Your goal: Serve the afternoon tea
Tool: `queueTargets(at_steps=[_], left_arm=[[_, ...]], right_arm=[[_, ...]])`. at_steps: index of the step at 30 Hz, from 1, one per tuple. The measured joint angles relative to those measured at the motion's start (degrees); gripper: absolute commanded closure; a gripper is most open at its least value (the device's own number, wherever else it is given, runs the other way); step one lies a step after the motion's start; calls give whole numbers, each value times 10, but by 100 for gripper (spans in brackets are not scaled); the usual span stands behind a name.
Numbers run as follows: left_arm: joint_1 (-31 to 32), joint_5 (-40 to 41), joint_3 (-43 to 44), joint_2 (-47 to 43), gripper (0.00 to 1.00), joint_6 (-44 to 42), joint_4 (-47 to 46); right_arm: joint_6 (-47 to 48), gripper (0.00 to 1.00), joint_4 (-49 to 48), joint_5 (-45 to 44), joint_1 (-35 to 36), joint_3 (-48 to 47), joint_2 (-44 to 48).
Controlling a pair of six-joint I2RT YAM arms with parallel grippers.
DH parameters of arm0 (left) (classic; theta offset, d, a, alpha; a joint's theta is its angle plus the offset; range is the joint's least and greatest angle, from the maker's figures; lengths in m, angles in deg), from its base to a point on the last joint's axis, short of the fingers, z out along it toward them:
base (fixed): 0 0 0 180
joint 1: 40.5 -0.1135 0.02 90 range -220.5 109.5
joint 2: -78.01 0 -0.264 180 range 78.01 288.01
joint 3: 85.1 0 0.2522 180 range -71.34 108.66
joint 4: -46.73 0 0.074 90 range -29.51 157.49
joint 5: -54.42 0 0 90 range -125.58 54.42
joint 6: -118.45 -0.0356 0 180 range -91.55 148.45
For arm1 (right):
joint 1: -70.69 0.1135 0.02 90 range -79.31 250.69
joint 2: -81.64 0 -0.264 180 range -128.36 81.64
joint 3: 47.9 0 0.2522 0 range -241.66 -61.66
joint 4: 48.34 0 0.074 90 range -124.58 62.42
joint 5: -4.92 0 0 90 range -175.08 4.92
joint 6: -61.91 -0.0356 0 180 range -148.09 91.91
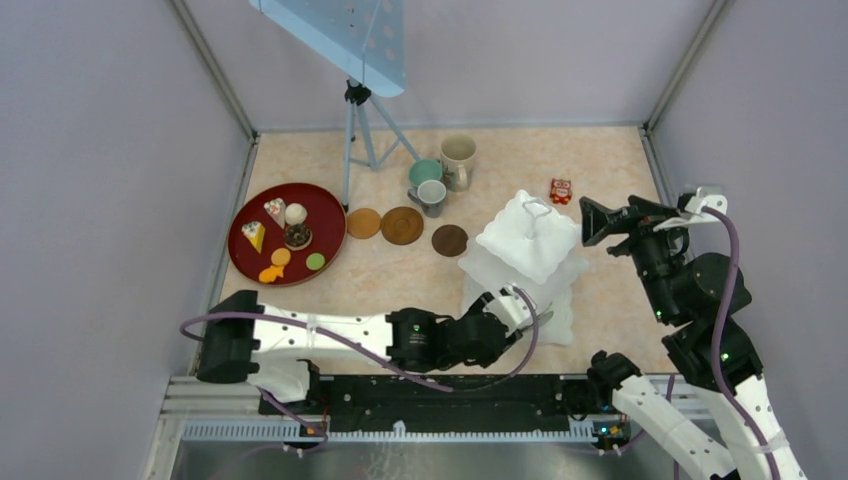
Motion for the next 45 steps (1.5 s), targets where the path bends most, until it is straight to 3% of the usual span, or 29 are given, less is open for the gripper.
queueTargets(at_steps=[9, 14, 26, 45], left_arm=[[-3, -20, -23, -106, 44, -8, 73], [-40, -28, -47, -147, 44, -8, 148], [-243, -12, -62, -239, 47, -9, 221], [-596, 43, 25, -223, 47, -19, 285]], right_arm=[[0, 9, -6, 11, 0, 4, 0], [0, 9, -12, 14, 0, 22, -1], [4, 9, -47, 19, 0, 40, -31], [6, 9, -50, 43, 0, 43, -36]])
